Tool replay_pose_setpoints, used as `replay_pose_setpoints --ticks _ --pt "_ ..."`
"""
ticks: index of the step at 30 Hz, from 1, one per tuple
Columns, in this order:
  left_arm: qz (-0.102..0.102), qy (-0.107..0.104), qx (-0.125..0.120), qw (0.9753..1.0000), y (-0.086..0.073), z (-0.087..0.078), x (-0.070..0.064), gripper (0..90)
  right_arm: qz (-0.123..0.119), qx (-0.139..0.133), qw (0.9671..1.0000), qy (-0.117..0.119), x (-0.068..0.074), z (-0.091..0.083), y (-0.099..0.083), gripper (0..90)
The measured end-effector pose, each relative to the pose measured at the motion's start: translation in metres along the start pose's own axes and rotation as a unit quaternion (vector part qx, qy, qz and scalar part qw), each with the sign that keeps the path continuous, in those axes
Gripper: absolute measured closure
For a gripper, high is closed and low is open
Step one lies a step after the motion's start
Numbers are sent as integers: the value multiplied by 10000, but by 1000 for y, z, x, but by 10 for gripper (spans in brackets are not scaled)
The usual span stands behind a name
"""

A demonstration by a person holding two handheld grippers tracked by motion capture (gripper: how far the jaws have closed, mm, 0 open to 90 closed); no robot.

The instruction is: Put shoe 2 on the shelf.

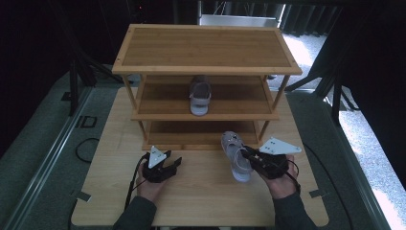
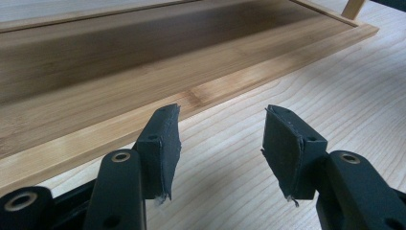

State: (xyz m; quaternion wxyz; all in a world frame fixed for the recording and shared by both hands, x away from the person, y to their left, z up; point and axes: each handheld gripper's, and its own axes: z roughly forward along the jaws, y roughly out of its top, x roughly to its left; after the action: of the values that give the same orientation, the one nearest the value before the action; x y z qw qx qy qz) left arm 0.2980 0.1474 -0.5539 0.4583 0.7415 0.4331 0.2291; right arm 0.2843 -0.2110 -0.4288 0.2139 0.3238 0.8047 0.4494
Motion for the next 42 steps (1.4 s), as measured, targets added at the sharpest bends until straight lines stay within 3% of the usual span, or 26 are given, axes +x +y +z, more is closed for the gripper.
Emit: replay_pose_setpoints --ticks 33,42 --pt "-5 4 3 10000 0 0 0 476 -170 -355 9990 235 7 -23 42 812" --pt "2 9 8 10000 0 0 0 476 -142 -662 9976 111 -1 -26 63 815"
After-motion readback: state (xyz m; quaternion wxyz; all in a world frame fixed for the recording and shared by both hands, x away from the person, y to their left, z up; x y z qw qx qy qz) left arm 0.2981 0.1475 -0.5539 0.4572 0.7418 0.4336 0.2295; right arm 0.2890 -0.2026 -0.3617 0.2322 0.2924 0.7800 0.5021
